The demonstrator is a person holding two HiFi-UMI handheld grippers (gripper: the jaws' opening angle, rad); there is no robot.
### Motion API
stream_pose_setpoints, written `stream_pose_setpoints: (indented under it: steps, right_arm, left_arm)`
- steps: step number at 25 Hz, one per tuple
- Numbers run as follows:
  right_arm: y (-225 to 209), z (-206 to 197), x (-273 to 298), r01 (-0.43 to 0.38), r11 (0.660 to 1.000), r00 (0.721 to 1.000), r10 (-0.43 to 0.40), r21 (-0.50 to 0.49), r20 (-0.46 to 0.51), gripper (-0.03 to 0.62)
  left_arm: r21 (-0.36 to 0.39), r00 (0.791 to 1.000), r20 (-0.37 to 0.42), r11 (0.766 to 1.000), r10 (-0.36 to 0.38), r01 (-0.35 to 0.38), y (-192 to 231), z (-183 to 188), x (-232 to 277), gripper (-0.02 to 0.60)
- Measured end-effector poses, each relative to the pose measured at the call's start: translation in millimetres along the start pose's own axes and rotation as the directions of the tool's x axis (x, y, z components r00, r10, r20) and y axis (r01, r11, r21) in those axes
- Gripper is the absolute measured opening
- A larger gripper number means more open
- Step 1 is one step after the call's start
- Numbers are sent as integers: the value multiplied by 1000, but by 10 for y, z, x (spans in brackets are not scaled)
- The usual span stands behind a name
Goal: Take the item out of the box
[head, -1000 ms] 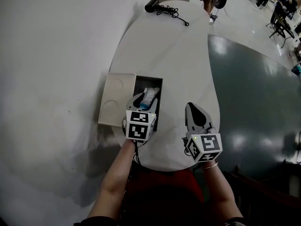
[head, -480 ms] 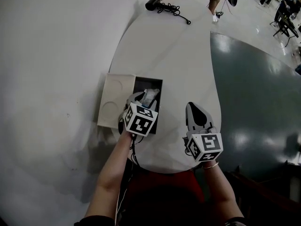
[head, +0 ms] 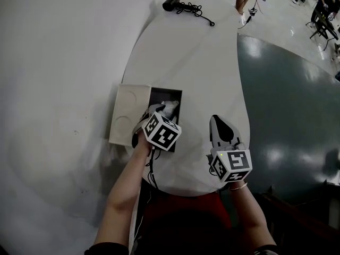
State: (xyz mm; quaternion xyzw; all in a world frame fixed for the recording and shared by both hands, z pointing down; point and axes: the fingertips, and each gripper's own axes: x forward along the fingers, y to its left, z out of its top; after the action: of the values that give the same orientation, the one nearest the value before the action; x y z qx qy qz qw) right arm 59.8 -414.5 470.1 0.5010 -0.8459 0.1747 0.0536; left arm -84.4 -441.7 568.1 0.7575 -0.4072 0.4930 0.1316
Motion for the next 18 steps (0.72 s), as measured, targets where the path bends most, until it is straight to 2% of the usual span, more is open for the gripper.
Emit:
stream_pose_setpoints:
  steps: [2,7,15,18]
  right_arm:
    - [-17,9,4,0,1000,1000,0,3,-1,14]
    - [-71,-11,0,7,1000,1000,-7,10,-4,14]
    - [-137,-43,44,10,1000,1000,-9,19,-16,14]
    - [-146,-57,58,10,1000,1000,-9,22,-20,14]
  left_arm:
    - [32,999,-37,999,-1,2,16,-16,30,190]
    - [126,992,-116,991,51,-36,136,-53,101,189]
    - [181,981,-193,983,17,19,89,-102,197,186]
    - [205,974,-224,978,14,33,57,-136,245,160]
